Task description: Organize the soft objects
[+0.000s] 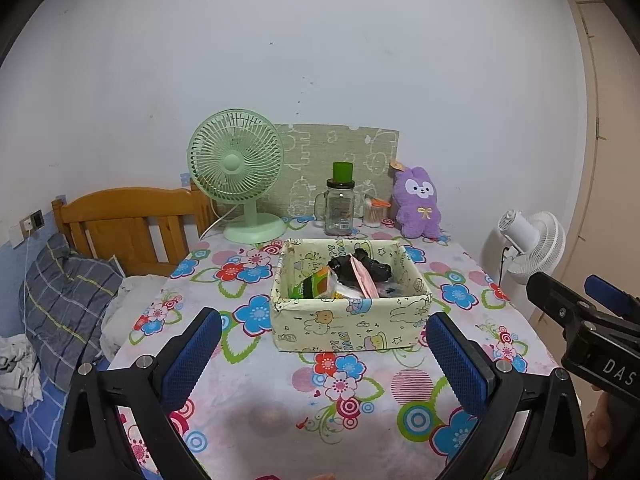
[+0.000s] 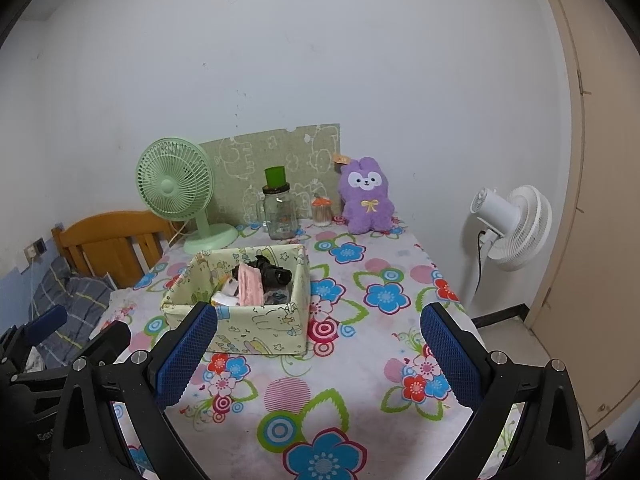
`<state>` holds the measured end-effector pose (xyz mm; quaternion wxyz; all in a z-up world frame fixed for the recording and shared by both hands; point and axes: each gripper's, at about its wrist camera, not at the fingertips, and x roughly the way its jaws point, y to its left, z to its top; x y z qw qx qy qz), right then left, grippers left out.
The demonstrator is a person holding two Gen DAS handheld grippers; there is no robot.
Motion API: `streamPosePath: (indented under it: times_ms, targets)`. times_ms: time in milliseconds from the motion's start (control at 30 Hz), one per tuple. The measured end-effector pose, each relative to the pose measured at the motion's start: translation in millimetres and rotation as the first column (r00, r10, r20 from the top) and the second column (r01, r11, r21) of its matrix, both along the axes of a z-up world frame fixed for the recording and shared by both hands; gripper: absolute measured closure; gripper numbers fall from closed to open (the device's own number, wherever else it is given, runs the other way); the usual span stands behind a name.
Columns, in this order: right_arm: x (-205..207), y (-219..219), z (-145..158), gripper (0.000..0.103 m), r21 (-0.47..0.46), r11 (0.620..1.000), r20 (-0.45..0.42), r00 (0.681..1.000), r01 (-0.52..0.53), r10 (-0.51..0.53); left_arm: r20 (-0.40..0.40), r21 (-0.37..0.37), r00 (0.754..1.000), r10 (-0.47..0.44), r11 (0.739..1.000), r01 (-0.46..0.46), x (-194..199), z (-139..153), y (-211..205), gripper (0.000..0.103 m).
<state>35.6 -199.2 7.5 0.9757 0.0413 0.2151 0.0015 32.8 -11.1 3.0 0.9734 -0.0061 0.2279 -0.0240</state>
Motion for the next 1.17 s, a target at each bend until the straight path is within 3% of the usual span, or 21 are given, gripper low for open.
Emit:
streamPosePath:
  times_ms: [1167]
  targets:
    - [4.1,-2.5,-4.0,0.000,0.011,1.000,-0.008,1.000,0.003,-0.002,-0.005,-0.003,1.000,-0.002,1.000,0.002,7.3,0.4,-4.2,0.000]
